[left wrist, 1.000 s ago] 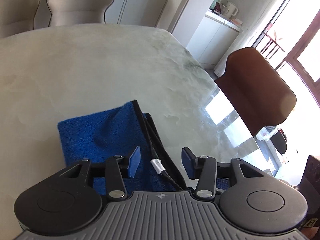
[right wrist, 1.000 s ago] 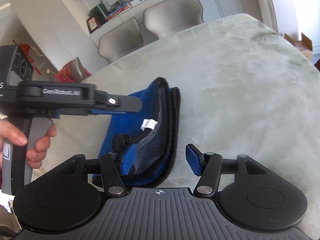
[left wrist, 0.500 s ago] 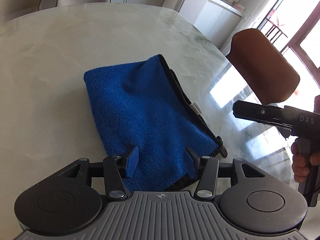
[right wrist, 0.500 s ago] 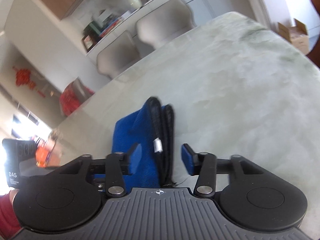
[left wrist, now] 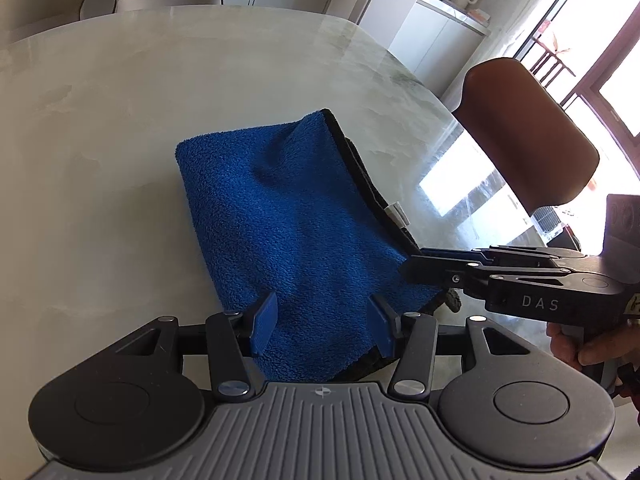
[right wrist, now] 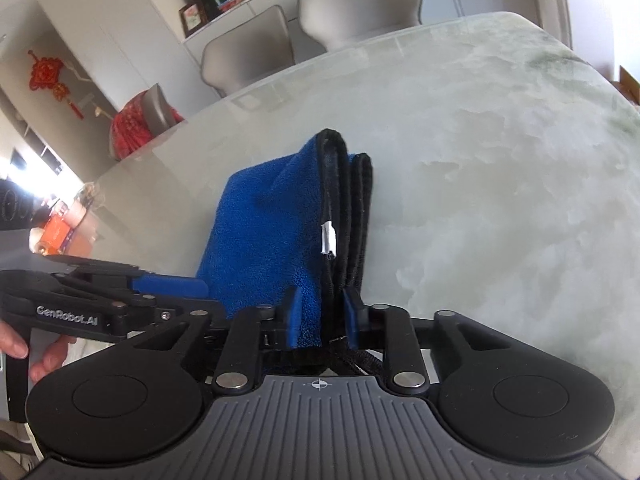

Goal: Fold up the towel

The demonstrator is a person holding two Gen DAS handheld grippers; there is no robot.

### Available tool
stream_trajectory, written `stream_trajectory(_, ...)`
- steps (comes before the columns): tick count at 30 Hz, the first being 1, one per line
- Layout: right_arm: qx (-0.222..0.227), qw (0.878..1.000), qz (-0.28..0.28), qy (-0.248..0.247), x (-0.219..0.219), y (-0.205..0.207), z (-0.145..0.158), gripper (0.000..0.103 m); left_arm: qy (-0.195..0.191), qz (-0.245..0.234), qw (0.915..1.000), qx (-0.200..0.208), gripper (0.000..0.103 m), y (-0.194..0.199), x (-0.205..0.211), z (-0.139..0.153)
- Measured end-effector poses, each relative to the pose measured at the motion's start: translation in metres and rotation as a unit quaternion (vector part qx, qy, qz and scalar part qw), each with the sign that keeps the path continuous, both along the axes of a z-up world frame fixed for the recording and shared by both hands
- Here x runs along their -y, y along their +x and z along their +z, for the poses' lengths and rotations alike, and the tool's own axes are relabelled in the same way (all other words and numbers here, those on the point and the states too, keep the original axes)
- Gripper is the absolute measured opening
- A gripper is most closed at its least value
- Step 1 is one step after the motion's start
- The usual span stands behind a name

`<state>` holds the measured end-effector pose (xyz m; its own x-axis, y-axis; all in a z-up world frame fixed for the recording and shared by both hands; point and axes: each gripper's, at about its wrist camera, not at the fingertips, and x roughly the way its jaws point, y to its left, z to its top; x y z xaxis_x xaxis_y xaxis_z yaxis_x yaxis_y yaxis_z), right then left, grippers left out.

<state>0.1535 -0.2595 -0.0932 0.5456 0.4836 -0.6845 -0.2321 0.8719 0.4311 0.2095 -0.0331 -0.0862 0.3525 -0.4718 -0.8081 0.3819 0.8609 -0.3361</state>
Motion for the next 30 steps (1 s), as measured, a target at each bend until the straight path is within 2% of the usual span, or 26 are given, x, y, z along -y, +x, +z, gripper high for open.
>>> stream_trajectory(5, 0.008, 1.0, -0.002, -0.011, -0.001, -0.001, 0.006, 0.016, -0.002, -0.001, 1.0, -0.001, 0.052, 0.0, -0.001, 0.001)
stream_trajectory(8, 0.007, 0.999, 0.001, -0.033, -0.005, 0.0, 0.006, 0.018, -0.002, 0.0, 1.0, -0.002, 0.052, 0.001, 0.0, 0.001)
stream_trajectory(13, 0.03, 0.997, 0.024, -0.07, -0.017, 0.0, 0.015, 0.018, -0.002, 0.001, 1.0, -0.002, 0.052, 0.002, 0.0, 0.001)
stream_trajectory(17, 0.042, 0.995, 0.021, -0.09, -0.018, 0.002, 0.015, 0.018, -0.003, 0.003, 1.0, -0.003, 0.052, 0.002, 0.0, 0.001)
stream_trajectory(24, 0.023, 0.997, 0.03, -0.068, -0.014, 0.011, 0.011, 0.019, -0.006, 0.003, 1.0, -0.005, 0.053, 0.005, -0.003, 0.0)
stream_trajectory(27, 0.01, 0.997, 0.036, -0.07, -0.016, 0.017, 0.006, 0.028, -0.005, 0.002, 1.0, -0.006, 0.053, 0.006, -0.003, 0.0)
stream_trajectory(30, 0.006, 0.997, 0.034, -0.065, -0.016, 0.02, 0.002, 0.027, -0.005, 0.003, 1.0, -0.007, 0.053, 0.006, -0.002, 0.0)
